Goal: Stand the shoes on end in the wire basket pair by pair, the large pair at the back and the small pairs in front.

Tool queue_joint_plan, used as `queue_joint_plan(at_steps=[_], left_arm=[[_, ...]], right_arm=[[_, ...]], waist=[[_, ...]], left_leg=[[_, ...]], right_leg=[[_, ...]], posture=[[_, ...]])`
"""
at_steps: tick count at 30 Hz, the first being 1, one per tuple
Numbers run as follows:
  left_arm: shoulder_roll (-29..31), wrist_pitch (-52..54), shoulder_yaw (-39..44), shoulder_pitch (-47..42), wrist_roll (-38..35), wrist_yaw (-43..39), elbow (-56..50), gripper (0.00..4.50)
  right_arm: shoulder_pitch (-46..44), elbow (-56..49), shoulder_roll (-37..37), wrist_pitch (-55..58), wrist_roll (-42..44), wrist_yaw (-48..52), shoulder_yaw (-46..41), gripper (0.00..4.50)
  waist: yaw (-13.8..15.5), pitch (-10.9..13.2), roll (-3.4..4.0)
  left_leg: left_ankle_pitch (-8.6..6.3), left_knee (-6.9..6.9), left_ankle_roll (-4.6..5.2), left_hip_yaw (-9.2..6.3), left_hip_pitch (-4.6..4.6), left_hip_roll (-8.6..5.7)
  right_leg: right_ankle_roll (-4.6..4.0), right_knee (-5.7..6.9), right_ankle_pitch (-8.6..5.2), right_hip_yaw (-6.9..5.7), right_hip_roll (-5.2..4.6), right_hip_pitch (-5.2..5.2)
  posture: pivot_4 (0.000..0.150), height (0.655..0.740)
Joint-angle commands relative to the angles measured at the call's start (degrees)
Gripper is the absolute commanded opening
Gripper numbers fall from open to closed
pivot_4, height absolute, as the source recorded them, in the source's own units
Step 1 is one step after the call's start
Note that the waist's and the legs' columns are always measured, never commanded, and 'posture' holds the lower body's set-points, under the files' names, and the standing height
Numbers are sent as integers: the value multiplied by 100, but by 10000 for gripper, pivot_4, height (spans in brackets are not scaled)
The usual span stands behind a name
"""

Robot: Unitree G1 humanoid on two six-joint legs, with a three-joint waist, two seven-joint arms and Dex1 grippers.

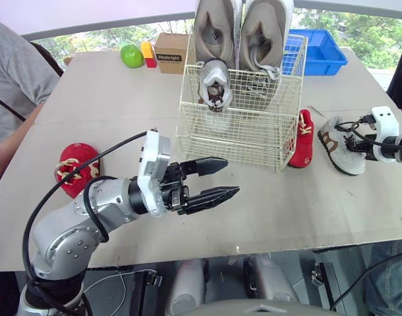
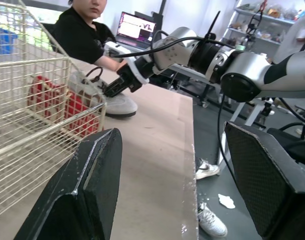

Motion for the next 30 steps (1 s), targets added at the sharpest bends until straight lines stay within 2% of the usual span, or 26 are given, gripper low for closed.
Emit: queue_joint_plan(at_steps=[1,5,7,9,11,14,16,18,21,24,27,30], left_arm=[[80,-155,-88,-65,214,-98,15,35330],[22,-279,-143,-127,397,-163,183,35330],[52,-395,-205,-89,652,-282,322,35330],[106,-433,-193,-48,691,-462,384,35330],[103,-391,-81,-10,579,-501,394,35330],[98,-422,143,155,528,-523,427,35330],[137,-659,200,319,830,-652,496,35330],[48,-731,406,410,755,-542,529,35330],[38,-805,754,767,656,-545,485,35330],[9,-928,911,1028,722,-543,435,35330],[-165,-951,1050,1071,476,-266,302,35330],[-142,-1003,1055,1155,546,-273,183,35330]], right_arm=[[317,-594,5,-280,298,-390,-965,1161],[887,-1822,280,-403,678,-863,-1919,1161],[1124,-3648,734,91,1474,-1052,-2427,1161],[1273,-5090,949,44,1719,-1097,-2335,1161],[979,-5822,1296,-49,2013,-1328,-2286,1161],[283,-6587,2203,50,2643,-2139,-2236,1161],[295,-7070,2535,-140,2278,-2359,-1512,1161],[445,-7307,2724,-554,1591,-2465,-604,1161],[614,-6921,2758,-1865,53,-2910,362,1161],[809,-6462,3044,-2969,-875,-3432,679,1161],[969,-6061,3444,-3631,-1216,-3718,718,1161],[978,-5826,3717,-3958,-1437,-3874,664,1161]], waist=[[10,1,1],[-1,3,6],[-42,3,10],[-133,11,29],[-159,12,33],[-167,12,33],[-160,10,30],[-84,9,26],[-39,7,24],[-15,6,21],[-6,5,20],[-19,5,20]], left_leg=[[0,0,0,0,-2,0],[0,-1,0,-1,-3,-1],[0,-6,0,-1,-1,1],[0,-10,-1,-5,2,4],[0,-12,-1,-12,-2,10],[-1,-14,-1,-12,0,13],[-1,-14,-1,-15,-4,13],[-1,-14,-2,-16,-6,13],[-1,-7,-2,-2,-12,5],[0,-7,-2,4,-12,3],[0,-8,-3,3,-10,4],[0,-8,-4,2,-10,7]], right_leg=[[0,0,0,-1,0,0],[1,1,0,1,0,-2],[1,2,0,1,3,-4],[1,8,0,7,9,-8],[2,12,0,5,16,-16],[2,11,-1,1,18,-16],[1,10,-1,-8,15,-17],[0,8,-1,-12,13,-16],[0,-2,-1,4,-9,-18],[0,2,-1,7,-9,-24],[-1,4,-1,1,-5,-23],[-1,7,0,2,-2,-23]], posture=[[1500,7400],[1500,7400],[1500,7400],[1500,7400],[1500,7400],[1500,7400],[1500,7400],[1500,7400],[1500,7400],[1500,7400],[1500,7400],[1500,7400]])
